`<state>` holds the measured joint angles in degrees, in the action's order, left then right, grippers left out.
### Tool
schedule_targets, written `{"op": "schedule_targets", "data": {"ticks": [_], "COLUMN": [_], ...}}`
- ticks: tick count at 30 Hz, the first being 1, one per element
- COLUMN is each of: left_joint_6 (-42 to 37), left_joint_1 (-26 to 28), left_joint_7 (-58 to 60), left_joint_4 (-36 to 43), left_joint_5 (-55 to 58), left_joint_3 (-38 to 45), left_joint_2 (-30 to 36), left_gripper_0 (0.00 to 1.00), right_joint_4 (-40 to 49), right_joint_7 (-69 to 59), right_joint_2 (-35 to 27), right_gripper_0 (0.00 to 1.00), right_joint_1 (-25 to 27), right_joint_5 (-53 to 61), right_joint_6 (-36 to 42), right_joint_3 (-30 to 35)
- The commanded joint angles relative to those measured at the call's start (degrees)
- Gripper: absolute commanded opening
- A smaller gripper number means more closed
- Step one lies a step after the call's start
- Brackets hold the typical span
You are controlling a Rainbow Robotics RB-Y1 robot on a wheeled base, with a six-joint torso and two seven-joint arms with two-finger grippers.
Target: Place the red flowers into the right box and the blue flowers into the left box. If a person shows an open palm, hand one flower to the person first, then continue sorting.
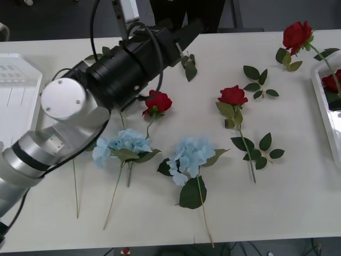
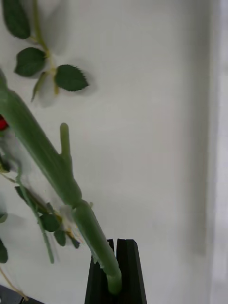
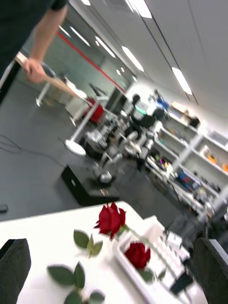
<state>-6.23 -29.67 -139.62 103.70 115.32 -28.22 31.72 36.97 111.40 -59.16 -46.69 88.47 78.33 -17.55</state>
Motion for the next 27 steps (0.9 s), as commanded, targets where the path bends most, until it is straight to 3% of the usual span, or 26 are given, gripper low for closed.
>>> {"op": "schedule_targets", "data": {"ticks": [1, 7, 12, 14, 27], "left_joint_6": [-8.53, -28.57, -49.58, -53.80, -55.03], "left_joint_1": [3.13, 7.44, 12.71, 14.03, 14.12], "left_joint_7": [-1.18, 4.54, 14.73, 16.05, 16.14], "left_joint_4": [2.47, -0.17, -0.78, -0.87, -0.87], "left_joint_5": [5.62, 7.91, 1.05, -1.06, -1.76], "left_joint_3": [7.74, 17.93, 28.13, 30.41, 31.29], "left_joint_2": [7.48, 13.89, 17.23, 17.32, 17.32], "left_gripper_0": [1.00, 1.00, 1.00, 1.00, 1.00], "right_joint_4": [-4.89, -9.46, -12.72, -12.72, -7.62], "right_joint_7": [-1.45, -1.97, -0.83, -0.83, -0.39], "right_joint_2": [-3.07, -3.42, -3.42, -3.42, -3.51], "right_gripper_0": [0.00, 0.00, 0.00, 0.00, 0.00], "right_joint_1": [-0.15, -0.15, -0.15, -0.15, -0.15], "right_joint_5": [-1.20, 1.71, 7.33, 7.42, 17.61], "right_joint_6": [-3.89, -10.92, -13.29, -13.11, -10.65], "right_joint_3": [0.59, -5.30, -8.20, -8.28, -3.36]}}
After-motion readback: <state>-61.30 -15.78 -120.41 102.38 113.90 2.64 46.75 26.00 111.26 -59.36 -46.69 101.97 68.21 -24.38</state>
